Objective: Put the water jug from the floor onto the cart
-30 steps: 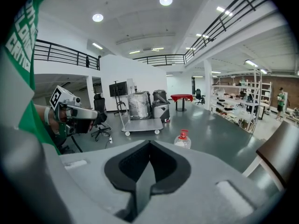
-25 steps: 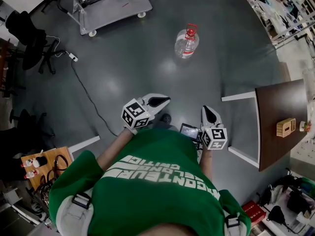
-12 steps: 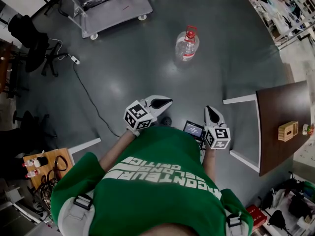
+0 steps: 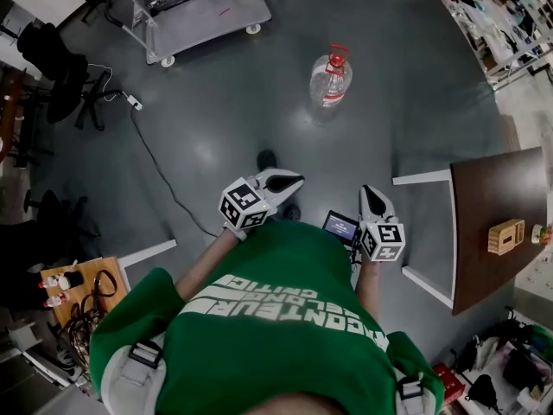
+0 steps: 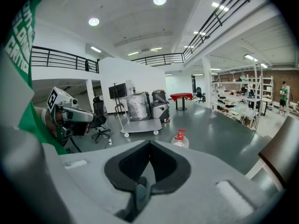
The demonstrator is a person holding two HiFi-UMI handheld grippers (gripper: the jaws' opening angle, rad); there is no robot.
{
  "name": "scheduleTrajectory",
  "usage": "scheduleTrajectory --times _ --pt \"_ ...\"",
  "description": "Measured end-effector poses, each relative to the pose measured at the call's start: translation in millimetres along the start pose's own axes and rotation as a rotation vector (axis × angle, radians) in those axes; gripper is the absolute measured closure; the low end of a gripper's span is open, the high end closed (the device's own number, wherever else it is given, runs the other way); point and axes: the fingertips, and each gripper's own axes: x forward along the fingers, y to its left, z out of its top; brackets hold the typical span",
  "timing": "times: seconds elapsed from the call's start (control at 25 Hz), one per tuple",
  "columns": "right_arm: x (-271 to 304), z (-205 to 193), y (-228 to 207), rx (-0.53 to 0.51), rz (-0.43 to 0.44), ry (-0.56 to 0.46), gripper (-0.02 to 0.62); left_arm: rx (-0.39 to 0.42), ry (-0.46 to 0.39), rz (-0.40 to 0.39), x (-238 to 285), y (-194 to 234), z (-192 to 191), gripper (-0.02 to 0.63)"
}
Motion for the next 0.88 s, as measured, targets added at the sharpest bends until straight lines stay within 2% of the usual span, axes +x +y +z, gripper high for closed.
scheduleTrajectory --times 0.52,0.88 --pt "1.3 -0.6 -29.4 0.027 -0.026 0.010 0.602 0.009 0.013 -0.032 31.3 4.4 11.0 0.591" --pt "11.1 3.1 -36.6 0.040 -0.012 0.014 0.602 0.000 0.036 -0.016 35.2 12.6 16.1 0.591"
